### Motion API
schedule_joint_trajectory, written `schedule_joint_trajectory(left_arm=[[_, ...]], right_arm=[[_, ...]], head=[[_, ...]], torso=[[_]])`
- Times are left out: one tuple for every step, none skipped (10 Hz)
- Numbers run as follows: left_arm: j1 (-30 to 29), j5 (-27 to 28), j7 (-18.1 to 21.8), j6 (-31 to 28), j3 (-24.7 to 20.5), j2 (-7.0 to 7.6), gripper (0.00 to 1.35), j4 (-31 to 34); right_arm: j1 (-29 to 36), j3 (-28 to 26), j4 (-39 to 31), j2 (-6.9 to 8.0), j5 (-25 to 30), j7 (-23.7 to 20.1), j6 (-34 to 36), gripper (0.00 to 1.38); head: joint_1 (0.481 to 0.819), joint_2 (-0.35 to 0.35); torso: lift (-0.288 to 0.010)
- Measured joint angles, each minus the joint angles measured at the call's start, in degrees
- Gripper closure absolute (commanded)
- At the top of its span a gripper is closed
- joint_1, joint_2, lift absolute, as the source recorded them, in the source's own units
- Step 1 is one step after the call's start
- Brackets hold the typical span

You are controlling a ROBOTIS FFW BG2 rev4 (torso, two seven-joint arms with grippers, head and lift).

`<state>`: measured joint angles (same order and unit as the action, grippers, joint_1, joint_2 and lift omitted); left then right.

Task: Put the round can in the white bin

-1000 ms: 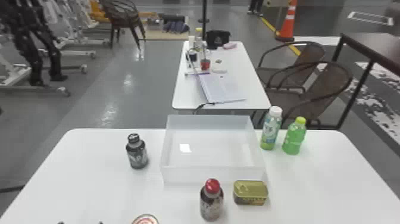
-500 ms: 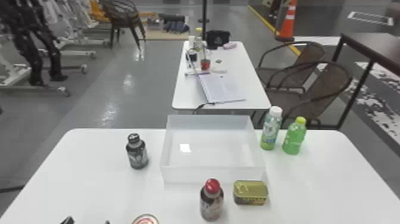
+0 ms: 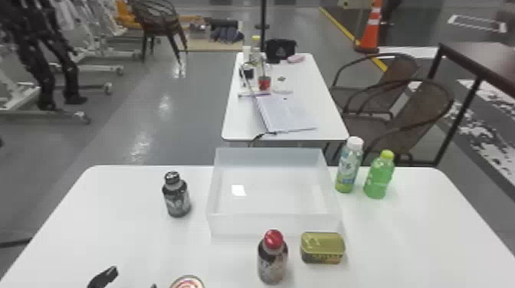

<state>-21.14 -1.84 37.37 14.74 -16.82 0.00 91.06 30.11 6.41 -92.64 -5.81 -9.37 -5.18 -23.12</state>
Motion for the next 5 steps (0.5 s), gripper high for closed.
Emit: schedule_joint_trajectory(left_arm=[[0.8, 1.0, 1.8, -1.7, -0.2, 0.00, 0.25, 0.0], [1.2, 1.3, 3.7, -3.5, 0.4, 0.22, 0.25, 0.0], [1.4, 1.4, 5.3, -5.0, 1.2, 1.11, 0.25, 0.0], [1.5, 1.4, 6.2, -6.6, 1.7, 2.01, 0.25, 0.0], [1.8, 1.5, 7.8, -8.1, 1.8, 2.52, 0.25, -0.1]], right_arm=[[-0.2, 0.0, 0.0, -0.11, 0.0, 0.0, 0.0, 0.09], [-0.5, 0.0, 0.1, -0.21, 0.0, 0.0, -0.1, 0.09], [-0.8, 0.0, 0.2, -0.23, 0.0, 0.0, -0.3, 0.10], [-1.1, 0.0, 0.5, -0.17, 0.0, 0.0, -0.8, 0.10], [-1.4, 0.0, 0.8, 0.03, -0.1, 0.0, -1.3, 0.10]], head=[[0.549, 0.000], [0.549, 0.000], [0.549, 0.000], [0.549, 0.000], [0.549, 0.000]], torso=[[-0.100], [-0.100], [-0.100], [-0.100], [-0.100]])
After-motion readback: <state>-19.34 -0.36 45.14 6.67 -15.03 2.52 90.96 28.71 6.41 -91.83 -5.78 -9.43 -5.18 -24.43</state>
